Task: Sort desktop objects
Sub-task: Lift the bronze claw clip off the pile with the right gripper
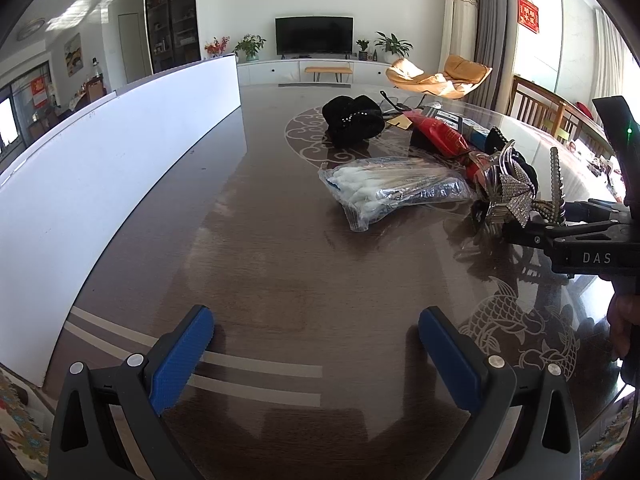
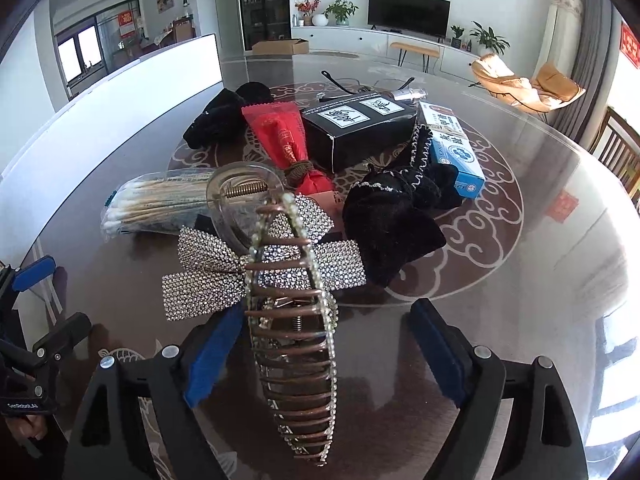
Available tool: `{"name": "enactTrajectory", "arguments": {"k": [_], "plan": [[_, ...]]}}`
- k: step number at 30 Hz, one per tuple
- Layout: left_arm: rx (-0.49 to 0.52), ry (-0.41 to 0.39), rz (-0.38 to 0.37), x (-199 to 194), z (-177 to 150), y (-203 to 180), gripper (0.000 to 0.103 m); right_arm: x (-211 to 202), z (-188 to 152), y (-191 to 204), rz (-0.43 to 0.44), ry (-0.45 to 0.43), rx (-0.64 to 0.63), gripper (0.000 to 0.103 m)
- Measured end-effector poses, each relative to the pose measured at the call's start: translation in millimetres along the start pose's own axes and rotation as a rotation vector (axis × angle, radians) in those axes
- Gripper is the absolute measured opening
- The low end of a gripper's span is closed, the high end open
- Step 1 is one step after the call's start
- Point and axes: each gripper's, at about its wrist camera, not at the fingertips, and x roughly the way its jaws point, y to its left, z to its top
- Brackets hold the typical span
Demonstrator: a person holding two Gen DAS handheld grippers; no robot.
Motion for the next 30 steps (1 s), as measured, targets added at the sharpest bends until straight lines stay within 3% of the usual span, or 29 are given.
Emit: {"name": "enactTrajectory", "arguments": {"k": [30], "plan": [[0.0, 0.001, 0.0, 0.3, 0.1, -0.1, 0.103, 3.6, -2.1, 4.7, -0.002, 0.004, -0.023, 0.095]]}}
